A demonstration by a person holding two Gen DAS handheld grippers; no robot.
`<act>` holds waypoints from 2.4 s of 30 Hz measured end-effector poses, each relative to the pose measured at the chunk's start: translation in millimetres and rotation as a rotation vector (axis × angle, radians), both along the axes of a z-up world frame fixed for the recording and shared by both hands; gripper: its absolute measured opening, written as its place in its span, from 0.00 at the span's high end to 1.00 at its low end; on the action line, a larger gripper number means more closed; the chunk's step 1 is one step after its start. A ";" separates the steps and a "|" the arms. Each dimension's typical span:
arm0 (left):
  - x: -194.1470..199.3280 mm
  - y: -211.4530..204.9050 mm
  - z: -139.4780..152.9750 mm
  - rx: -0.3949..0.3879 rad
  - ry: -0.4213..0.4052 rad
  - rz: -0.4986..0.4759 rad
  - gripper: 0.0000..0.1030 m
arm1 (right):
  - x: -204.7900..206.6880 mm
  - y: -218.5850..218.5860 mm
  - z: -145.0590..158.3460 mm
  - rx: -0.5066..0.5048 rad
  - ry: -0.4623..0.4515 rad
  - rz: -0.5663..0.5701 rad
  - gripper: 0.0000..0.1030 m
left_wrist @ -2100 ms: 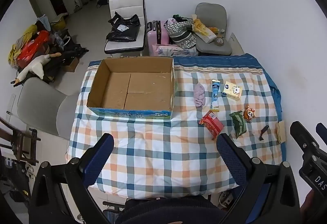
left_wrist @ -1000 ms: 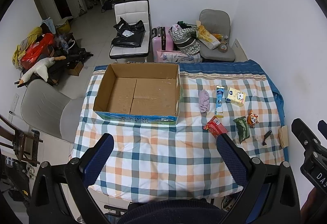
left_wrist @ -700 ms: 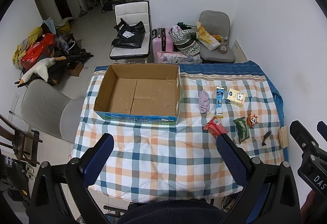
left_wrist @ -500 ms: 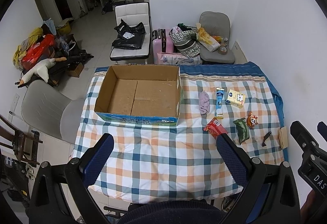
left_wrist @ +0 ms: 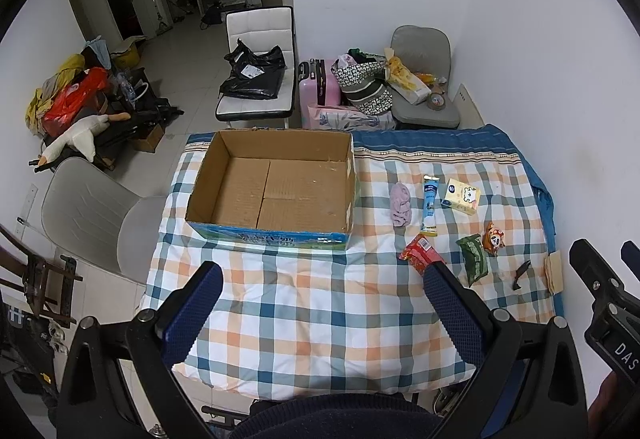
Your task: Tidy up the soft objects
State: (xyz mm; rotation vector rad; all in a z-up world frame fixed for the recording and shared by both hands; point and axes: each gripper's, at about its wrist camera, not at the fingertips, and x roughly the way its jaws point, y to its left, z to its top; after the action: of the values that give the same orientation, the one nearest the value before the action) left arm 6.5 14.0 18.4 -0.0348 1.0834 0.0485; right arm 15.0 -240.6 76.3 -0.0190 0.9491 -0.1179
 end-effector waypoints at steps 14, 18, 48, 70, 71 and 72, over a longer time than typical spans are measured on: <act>-2.5 0.8 -1.2 -0.001 -0.004 0.001 0.00 | -1.8 1.1 -1.2 -0.001 -0.004 0.000 0.00; -3.1 1.1 -1.2 -0.002 -0.004 0.000 0.00 | -2.2 1.9 -2.2 0.000 -0.004 0.001 0.00; 80.3 -77.5 -92.5 -0.077 0.170 -0.144 0.00 | 60.4 -100.4 -83.5 0.115 0.174 -0.150 0.00; 192.2 -191.4 -413.8 -0.388 0.858 0.055 0.11 | 181.1 -222.3 -452.3 0.400 0.764 -0.132 0.07; 192.3 -192.7 -418.6 -0.388 0.865 0.061 0.12 | 182.1 -221.3 -458.5 0.404 0.775 -0.126 0.08; 193.2 -193.6 -424.1 -0.381 0.878 0.067 0.18 | 182.9 -220.8 -463.5 0.405 0.784 -0.126 0.10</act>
State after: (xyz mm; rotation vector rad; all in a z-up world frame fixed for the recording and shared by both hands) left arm 199.7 -179.6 -405.8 -0.4244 1.9568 -0.0935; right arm 197.8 -461.4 -387.2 0.3940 1.7435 -0.0288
